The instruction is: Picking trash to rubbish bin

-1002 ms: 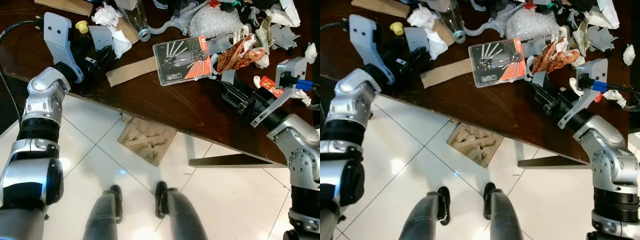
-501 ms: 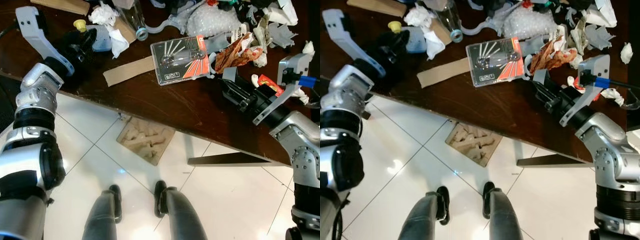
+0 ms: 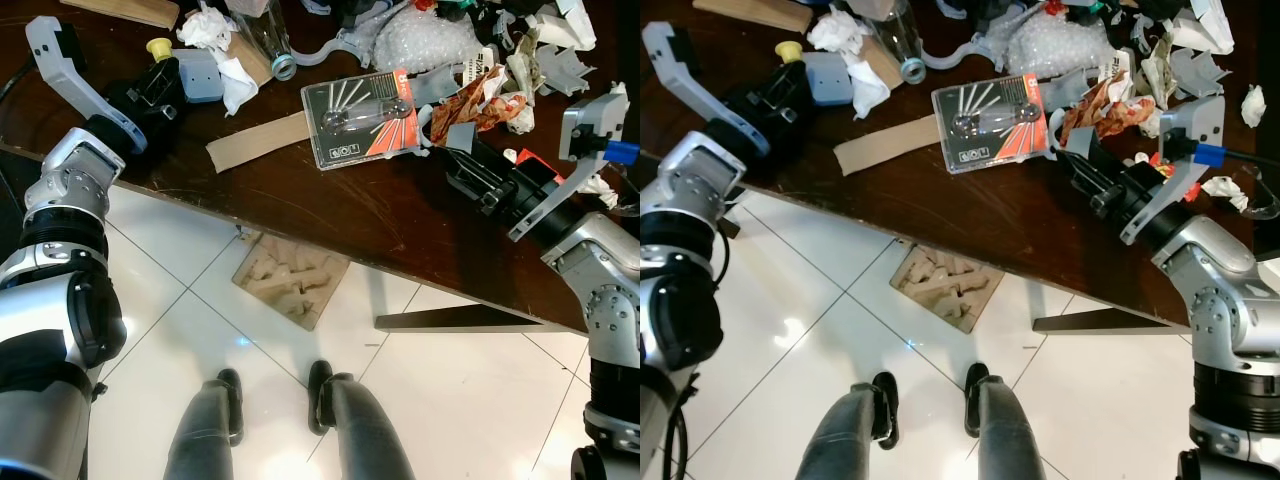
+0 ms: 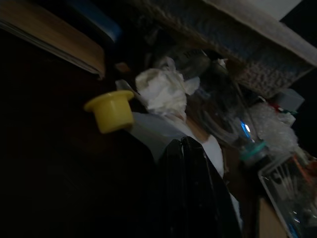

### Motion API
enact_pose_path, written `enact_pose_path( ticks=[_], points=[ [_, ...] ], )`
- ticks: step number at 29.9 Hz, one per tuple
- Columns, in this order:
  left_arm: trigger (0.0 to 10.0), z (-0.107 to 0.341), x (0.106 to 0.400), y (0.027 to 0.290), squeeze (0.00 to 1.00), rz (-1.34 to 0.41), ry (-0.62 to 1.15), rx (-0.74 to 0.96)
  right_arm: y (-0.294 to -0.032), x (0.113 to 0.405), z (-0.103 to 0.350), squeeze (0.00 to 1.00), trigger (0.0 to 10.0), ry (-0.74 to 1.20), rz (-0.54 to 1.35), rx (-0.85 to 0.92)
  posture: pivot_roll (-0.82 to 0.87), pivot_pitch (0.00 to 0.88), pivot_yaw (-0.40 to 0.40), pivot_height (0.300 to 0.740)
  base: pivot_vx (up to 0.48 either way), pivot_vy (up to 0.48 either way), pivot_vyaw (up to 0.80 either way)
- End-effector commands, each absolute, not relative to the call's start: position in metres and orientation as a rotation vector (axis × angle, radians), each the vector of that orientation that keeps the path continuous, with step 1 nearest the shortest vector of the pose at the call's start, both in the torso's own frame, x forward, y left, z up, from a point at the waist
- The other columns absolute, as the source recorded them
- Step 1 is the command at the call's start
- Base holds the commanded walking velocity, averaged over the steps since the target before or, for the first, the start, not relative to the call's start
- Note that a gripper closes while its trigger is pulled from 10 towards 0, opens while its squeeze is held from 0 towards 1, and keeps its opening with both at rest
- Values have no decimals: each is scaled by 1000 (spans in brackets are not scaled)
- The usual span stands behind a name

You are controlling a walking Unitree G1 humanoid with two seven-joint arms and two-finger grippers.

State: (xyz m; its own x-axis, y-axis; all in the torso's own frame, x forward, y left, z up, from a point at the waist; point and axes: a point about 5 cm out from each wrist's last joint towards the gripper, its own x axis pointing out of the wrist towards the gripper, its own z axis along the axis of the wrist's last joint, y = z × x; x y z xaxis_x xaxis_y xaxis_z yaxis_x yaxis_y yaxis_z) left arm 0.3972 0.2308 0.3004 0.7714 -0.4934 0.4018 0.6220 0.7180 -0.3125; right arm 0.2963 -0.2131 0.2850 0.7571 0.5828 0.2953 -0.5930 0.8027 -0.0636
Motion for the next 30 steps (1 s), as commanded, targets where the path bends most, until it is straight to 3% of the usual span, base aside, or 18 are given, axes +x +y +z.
enact_pose_path(
  ticks=[1, 8, 9, 12, 13, 18, 24, 30],
  points=[
    [0, 276, 398, 227, 0, -650, -202, -522, -217, 293, 285, 0, 0, -322, 639, 34, -128, 464, -148, 740, 0, 0, 0],
    [0, 274, 397, 220, 0, -694, -203, -521, -216, 295, 284, 0, 0, -330, 643, 43, -121, 453, -145, 740, 0, 0, 0],
    [0, 275, 398, 219, 573, -680, -211, -519, -216, 295, 284, 0, 0, -333, 642, 45, -118, 449, -145, 740, 0, 0, 0],
    [0, 275, 398, 219, 573, -672, -213, -517, -216, 296, 284, 0, 0, -334, 642, 46, -118, 449, -145, 740, 0, 0, 0],
    [10000, 280, 400, 219, 1000, -611, -221, -505, -217, 296, 284, 0, 0, -336, 642, 48, -115, 447, -145, 740, 0, 0, 0],
    [10000, 301, 402, 219, 1000, -521, -275, -405, -217, 298, 285, 0, 0, -342, 642, 52, -108, 445, -144, 740, 0, 0, 0],
    [10000, 335, 396, 205, 1000, -486, -383, -41, -216, 300, 283, 0, 0, -347, 641, 59, -97, 446, -140, 740, 0, 0, 0],
    [10000, 344, 392, 196, 1000, -470, -416, 59, -217, 300, 284, 0, 0, -350, 642, 63, -95, 447, -140, 740, 0, 0, 0]
  ],
)
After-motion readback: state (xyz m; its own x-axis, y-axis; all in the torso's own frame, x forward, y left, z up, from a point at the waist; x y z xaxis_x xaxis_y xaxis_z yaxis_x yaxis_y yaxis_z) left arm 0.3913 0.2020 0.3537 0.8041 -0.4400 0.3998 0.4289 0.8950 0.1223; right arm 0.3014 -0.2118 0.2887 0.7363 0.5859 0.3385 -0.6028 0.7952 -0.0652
